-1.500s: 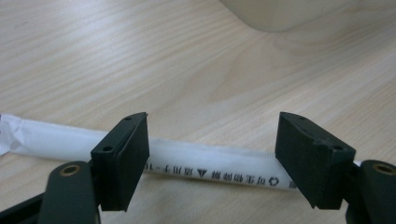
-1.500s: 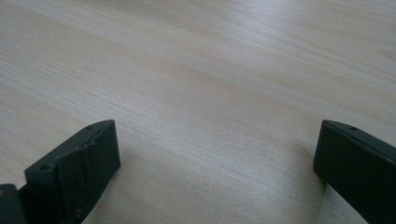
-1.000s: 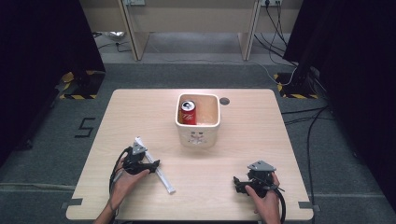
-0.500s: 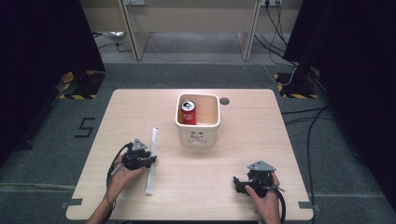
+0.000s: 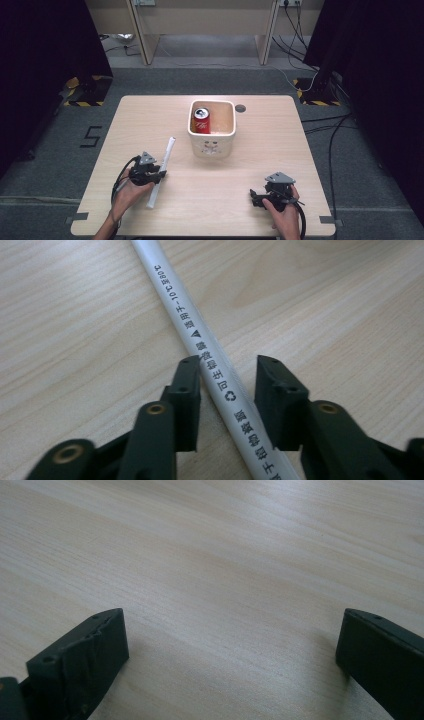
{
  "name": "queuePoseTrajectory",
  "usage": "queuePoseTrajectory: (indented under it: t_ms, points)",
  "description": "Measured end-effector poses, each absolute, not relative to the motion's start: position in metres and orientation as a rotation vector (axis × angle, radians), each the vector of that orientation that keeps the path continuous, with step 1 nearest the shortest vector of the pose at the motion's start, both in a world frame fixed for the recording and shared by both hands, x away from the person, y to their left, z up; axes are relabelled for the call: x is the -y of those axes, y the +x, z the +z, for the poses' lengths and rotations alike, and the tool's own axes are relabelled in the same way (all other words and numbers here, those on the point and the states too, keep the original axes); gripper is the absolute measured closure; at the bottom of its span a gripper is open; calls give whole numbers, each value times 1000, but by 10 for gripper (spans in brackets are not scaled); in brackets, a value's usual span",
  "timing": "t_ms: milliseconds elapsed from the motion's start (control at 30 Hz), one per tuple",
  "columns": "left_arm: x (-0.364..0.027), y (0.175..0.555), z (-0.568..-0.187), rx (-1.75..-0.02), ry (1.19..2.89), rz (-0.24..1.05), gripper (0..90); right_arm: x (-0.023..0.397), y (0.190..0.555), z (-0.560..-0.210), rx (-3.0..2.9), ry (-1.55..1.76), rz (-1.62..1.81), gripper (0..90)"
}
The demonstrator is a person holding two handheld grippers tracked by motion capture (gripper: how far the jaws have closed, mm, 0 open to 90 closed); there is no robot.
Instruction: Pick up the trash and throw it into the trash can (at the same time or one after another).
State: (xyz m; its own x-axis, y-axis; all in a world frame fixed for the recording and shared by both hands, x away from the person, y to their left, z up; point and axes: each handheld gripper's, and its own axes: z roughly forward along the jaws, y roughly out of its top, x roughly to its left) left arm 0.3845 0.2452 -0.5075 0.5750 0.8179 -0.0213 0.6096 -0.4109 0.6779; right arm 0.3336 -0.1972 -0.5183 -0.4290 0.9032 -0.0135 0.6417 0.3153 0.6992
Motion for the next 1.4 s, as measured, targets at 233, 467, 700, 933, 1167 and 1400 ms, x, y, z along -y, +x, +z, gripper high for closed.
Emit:
queuePoseTrajectory:
  t_ms: [233,467,700,933,1167,1400]
  points:
    - [-249,383,-506,-1113,2185,397,783,197,334,-518,-2185,1371,879,7]
    - [-254,392,-505,-1120,2157,382,792,197,334,-518,-2185,1370,879,7]
    - [-268,399,-493,-1140,2092,388,792,197,334,-518,-2186,1370,879,7]
    - [-284,413,-459,-1121,2003,415,792,197,334,-518,-2186,1370,880,5]
    - [-285,424,-427,-1082,1967,449,791,197,334,-518,-2188,1369,882,4]
    - [-279,431,-406,-1040,1957,461,791,197,334,-518,-2190,1370,882,3]
